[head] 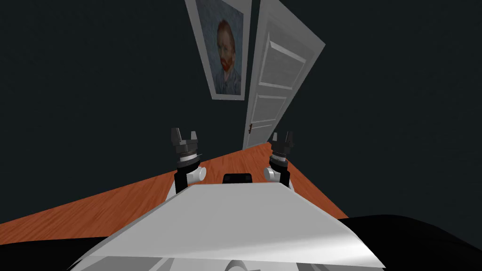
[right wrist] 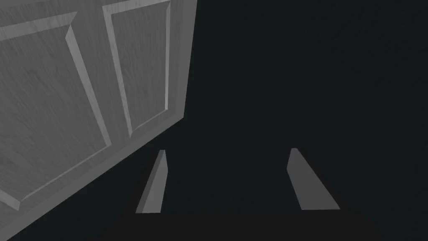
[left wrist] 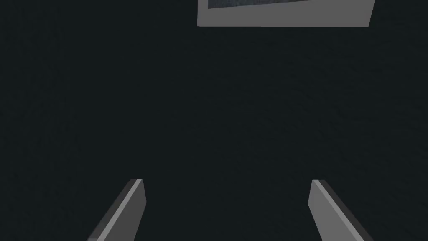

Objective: Pull the door open

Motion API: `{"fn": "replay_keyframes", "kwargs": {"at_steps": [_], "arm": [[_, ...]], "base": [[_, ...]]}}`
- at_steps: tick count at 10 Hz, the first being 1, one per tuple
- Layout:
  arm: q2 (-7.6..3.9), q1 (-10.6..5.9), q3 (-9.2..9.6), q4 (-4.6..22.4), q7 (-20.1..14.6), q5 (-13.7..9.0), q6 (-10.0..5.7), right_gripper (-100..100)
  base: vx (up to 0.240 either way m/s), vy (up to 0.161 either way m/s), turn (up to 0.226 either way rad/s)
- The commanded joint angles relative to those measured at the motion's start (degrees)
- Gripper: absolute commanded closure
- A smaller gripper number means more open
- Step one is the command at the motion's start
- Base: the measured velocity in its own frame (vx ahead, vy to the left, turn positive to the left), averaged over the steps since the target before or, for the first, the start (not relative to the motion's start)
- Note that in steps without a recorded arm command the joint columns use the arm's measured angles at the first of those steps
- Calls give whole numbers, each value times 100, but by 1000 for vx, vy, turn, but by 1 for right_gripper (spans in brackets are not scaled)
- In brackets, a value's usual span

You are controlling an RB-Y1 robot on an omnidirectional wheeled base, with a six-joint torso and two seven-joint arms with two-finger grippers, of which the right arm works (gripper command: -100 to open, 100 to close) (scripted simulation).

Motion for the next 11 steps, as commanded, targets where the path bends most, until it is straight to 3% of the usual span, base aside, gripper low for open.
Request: {"fn": "replay_keyframes", "kwargs": {"at_steps": [1,11], "arm": [[-42,-24,1,148,-131,-97,-33,-100],[-299,-215,12,1342,-1193,-885,-297,-100]], "base": [[37,-22,255],[63,-73,207]]}}
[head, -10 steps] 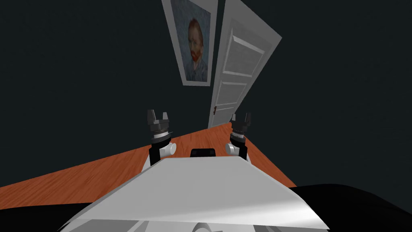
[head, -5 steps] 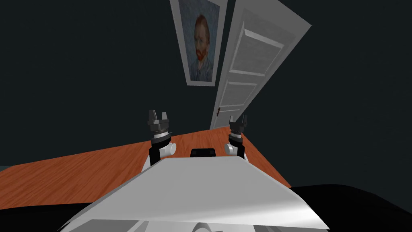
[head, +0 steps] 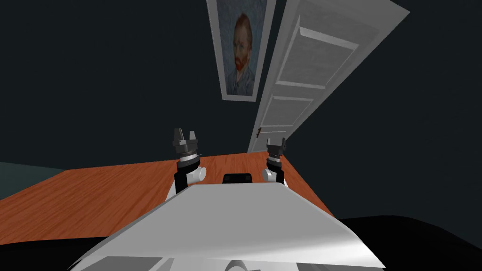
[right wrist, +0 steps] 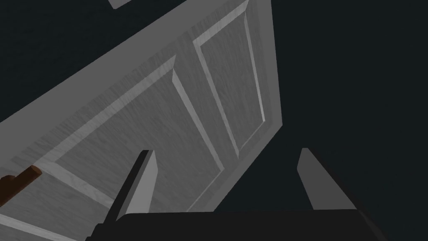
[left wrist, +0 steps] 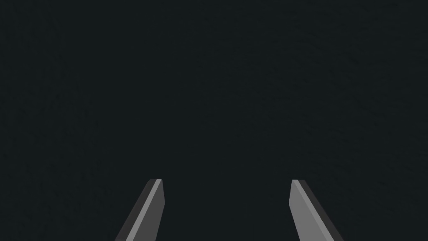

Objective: Pull the door open

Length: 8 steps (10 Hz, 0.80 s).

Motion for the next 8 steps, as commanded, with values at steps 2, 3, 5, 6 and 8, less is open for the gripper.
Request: {"fn": "replay_keyframes", "kwargs": {"at_steps": [2,3,5,6,8], "arm": [[-61,-101,-2,415,-356,-261,-71,-100],[-86,-127,0,579,-502,-369,-107,-100],[-112,-153,1,743,-648,-477,-143,-100],[-137,-180,3,908,-795,-586,-180,-100],[-184,-236,6,1256,-1105,-816,-257,-100]], "base": [[52,-103,211],[63,-93,201],[42,-91,151],[37,-61,113],[51,-98,227]]}}
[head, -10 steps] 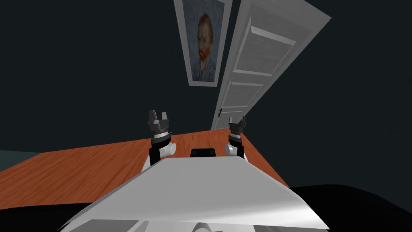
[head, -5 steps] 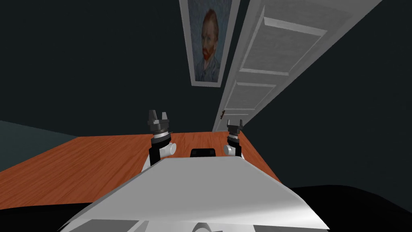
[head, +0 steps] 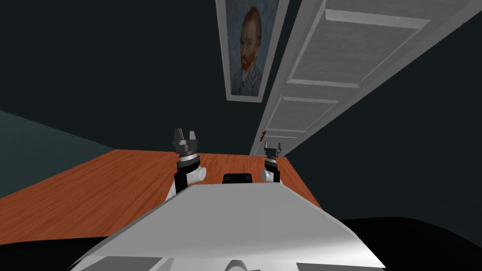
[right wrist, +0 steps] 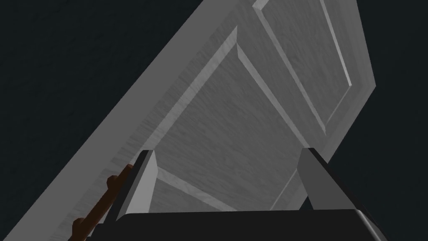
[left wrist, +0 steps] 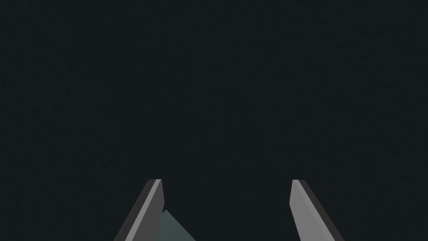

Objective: Pull the door open

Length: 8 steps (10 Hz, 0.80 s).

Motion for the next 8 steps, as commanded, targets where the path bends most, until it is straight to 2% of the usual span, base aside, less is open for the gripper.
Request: {"fn": "replay_keyframes", "kwargs": {"at_steps": [1,8], "arm": [[-71,-13,-15,263,-286,-203,-74,-100],[-209,-214,-4,1517,-1413,-1030,-352,-100]], "base": [[29,-125,220],[43,-119,207]]}}
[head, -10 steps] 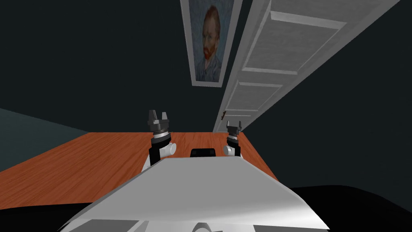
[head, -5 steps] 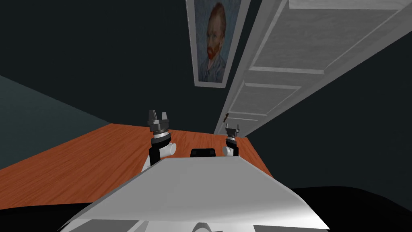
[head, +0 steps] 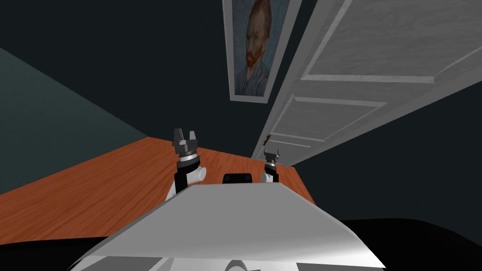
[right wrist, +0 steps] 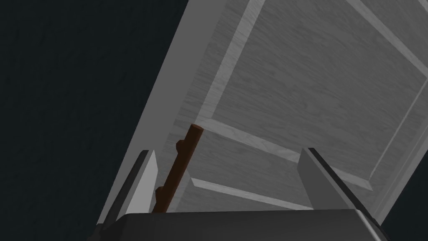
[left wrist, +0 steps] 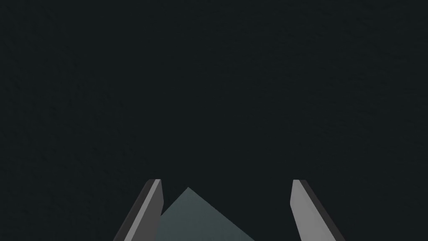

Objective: Pull the door open

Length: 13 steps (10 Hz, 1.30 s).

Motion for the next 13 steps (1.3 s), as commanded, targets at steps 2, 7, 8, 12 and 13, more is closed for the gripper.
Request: {"fn": "replay_keyframes", "kwargs": {"at_steps": [2,7,8,12,13], "arm": [[-10,-67,11,319,-262,-184,-76,-100],[-68,-175,16,994,-863,-629,-226,-100],[-81,-201,18,1158,-1008,-737,-262,-100],[-123,-295,23,1741,-1527,-1122,-391,-100],[-132,-315,24,1869,-1641,-1206,-420,-100]], "base": [[25,-104,134],[17,-93,167],[15,-85,97],[13,-112,225],[8,-95,164]]}}
